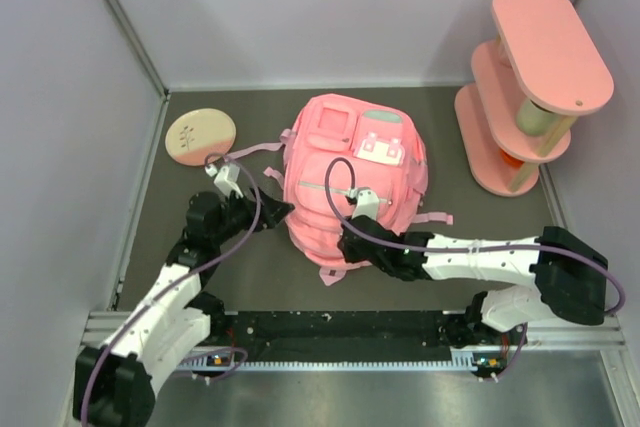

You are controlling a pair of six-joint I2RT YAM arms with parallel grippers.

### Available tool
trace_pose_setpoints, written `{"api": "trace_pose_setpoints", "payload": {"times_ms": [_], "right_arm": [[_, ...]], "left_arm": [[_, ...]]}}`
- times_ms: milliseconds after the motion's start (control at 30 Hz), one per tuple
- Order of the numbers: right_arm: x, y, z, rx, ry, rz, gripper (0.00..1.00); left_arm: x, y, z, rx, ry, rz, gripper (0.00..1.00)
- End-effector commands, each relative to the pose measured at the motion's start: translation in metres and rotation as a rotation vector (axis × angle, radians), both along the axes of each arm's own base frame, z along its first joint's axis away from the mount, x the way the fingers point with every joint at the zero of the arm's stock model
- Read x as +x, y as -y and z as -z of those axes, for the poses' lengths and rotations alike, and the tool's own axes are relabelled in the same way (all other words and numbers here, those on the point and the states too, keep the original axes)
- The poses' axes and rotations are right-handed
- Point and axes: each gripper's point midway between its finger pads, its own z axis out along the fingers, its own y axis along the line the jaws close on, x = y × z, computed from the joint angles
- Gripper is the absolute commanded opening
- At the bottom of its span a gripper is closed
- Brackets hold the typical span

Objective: Pack the student bag
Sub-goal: Zip the student bag at the center of the board.

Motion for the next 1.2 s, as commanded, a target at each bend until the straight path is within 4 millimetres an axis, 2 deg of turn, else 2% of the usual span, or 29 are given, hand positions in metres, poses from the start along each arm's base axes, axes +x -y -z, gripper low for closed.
{"api": "trace_pose_setpoints", "payload": {"times_ms": [0,33,100,167,200,333,467,633,800,833,867,933,967,1033,1067,1100,1167], "right_arm": [[0.007,-0.032,-0.024,0.078,0.026,-0.048,0.00],[0.009,-0.034,-0.025,0.078,0.030,-0.046,0.00],[0.012,-0.038,-0.029,0.084,0.040,-0.047,0.00],[0.013,-0.044,-0.028,0.086,0.037,-0.056,0.00],[0.013,-0.047,-0.029,0.086,0.039,-0.063,0.00],[0.012,-0.058,-0.029,0.099,0.025,-0.090,0.00],[0.010,-0.054,-0.028,0.106,0.019,-0.085,0.00],[0.005,-0.049,-0.025,0.114,0.000,-0.084,0.00],[0.001,-0.046,-0.022,0.141,-0.014,-0.073,0.00],[0.000,-0.045,-0.020,0.138,-0.017,-0.078,0.00],[0.000,-0.045,-0.020,0.138,-0.019,-0.078,0.00],[-0.001,-0.044,-0.020,0.138,-0.019,-0.078,0.00],[-0.001,-0.043,-0.019,0.139,-0.021,-0.075,0.00],[-0.002,-0.042,-0.019,0.138,-0.023,-0.077,0.00],[-0.003,-0.042,-0.019,0.137,-0.025,-0.080,0.00],[-0.004,-0.042,-0.018,0.135,-0.029,-0.083,0.00],[-0.005,-0.039,-0.017,0.126,-0.030,-0.088,0.00]], "left_arm": [[-0.021,-0.007,0.017,-0.038,-0.043,-0.039,0.79],[-0.026,-0.006,0.014,-0.066,-0.038,-0.042,0.79],[-0.035,-0.006,0.026,-0.089,-0.061,-0.048,0.79],[-0.039,-0.005,0.024,-0.129,-0.056,-0.052,0.80],[-0.042,-0.005,0.030,-0.137,-0.070,-0.056,0.80],[-0.042,-0.001,0.026,-0.200,-0.053,-0.067,0.79],[-0.040,0.006,0.023,-0.241,-0.038,-0.058,0.80],[-0.036,0.017,0.038,-0.225,-0.088,-0.066,0.80],[-0.032,0.036,0.037,-0.226,-0.090,-0.057,0.77],[-0.030,0.037,0.038,-0.217,-0.092,-0.059,0.74],[-0.028,0.037,0.041,-0.206,-0.096,-0.071,0.62],[-0.025,0.037,0.048,-0.187,-0.110,-0.078,0.51],[-0.024,0.037,0.050,-0.185,-0.114,-0.078,0.37],[-0.024,0.038,0.056,-0.175,-0.123,-0.075,0.20],[-0.022,0.037,0.057,-0.167,-0.122,-0.087,0.06],[-0.019,0.036,0.056,-0.147,-0.105,-0.087,0.00],[-0.014,0.028,0.060,-0.088,-0.103,-0.124,0.00]]}}
